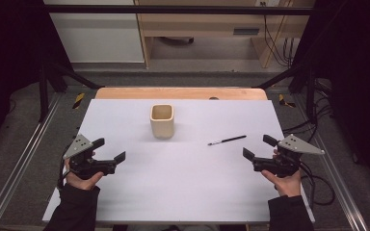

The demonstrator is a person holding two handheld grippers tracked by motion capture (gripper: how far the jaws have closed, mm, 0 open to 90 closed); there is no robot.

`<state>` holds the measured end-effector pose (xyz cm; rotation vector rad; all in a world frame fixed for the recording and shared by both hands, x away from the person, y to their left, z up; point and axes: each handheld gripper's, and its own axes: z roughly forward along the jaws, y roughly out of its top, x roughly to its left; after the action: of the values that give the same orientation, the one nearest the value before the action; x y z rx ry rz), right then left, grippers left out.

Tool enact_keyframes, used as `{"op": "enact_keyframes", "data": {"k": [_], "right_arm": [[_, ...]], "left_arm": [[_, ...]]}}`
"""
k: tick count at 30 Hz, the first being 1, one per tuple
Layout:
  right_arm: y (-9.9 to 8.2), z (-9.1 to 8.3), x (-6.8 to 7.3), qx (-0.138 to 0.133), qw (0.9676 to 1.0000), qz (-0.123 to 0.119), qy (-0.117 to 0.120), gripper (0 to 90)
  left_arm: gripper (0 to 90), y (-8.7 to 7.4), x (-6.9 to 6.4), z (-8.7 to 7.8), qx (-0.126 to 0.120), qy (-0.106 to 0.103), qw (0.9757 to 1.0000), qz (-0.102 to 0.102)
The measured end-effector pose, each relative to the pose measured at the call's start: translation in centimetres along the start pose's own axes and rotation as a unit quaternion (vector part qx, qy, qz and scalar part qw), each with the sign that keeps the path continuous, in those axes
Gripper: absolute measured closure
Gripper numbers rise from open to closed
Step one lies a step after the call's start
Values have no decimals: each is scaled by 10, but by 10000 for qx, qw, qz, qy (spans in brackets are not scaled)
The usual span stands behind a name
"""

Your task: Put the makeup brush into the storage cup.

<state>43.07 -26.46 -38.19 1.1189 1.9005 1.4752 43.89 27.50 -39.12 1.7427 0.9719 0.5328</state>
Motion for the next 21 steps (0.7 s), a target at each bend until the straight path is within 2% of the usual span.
{"op": "enact_keyframes", "data": {"k": [21], "right_arm": [[0,11,3,131,9999,-76,1,74]], "left_arm": [[25,-3,0,4,78,0,10000,0]]}}
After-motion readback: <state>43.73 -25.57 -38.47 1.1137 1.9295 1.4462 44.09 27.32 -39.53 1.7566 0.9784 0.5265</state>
